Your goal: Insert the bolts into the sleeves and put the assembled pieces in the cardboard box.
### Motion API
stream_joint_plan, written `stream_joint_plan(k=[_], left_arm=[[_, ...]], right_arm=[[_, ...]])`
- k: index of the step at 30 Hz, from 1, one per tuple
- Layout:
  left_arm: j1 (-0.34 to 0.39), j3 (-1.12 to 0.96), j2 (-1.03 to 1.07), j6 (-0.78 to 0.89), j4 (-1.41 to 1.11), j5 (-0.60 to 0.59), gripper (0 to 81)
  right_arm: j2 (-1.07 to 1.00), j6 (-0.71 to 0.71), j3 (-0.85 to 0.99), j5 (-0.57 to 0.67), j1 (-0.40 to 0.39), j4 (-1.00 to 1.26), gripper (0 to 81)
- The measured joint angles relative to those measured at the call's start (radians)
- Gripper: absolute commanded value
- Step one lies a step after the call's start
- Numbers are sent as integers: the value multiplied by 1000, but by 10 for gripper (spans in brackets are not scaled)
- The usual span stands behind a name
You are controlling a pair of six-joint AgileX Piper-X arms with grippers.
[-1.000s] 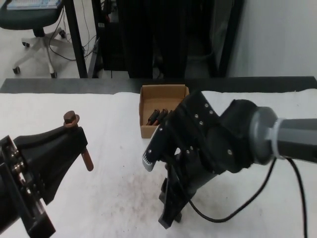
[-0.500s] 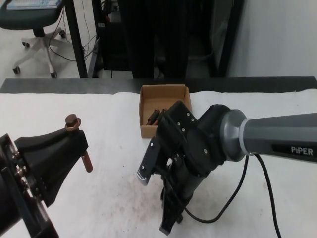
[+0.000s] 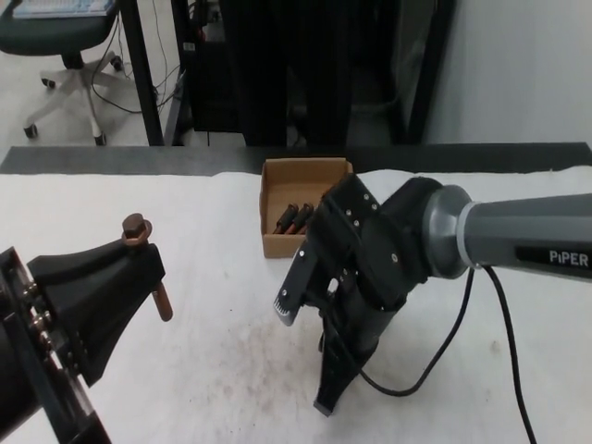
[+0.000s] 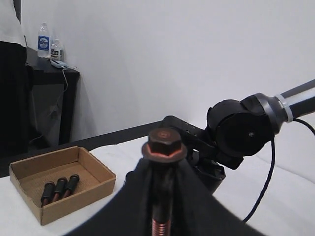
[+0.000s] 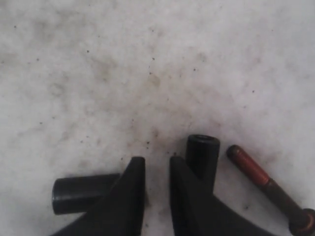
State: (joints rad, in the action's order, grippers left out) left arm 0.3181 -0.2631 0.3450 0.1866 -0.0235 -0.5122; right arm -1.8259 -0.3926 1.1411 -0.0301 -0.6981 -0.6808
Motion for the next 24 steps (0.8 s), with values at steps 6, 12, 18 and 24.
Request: stream_joint_plan(k=[6, 12, 18, 24], left_arm=[[0, 0, 0, -7, 0, 0, 0], [0, 0, 0, -7, 0, 0, 0], [0, 0, 0, -7, 0, 0, 0], [0, 0, 0, -7, 0, 0, 0]], right_arm=[[60, 160, 98, 10, 0, -37, 174], [139, 244, 143, 101, 0, -45, 174], [93, 197, 143, 104, 0, -99, 177], [2, 168, 141, 104, 0, -120, 177]])
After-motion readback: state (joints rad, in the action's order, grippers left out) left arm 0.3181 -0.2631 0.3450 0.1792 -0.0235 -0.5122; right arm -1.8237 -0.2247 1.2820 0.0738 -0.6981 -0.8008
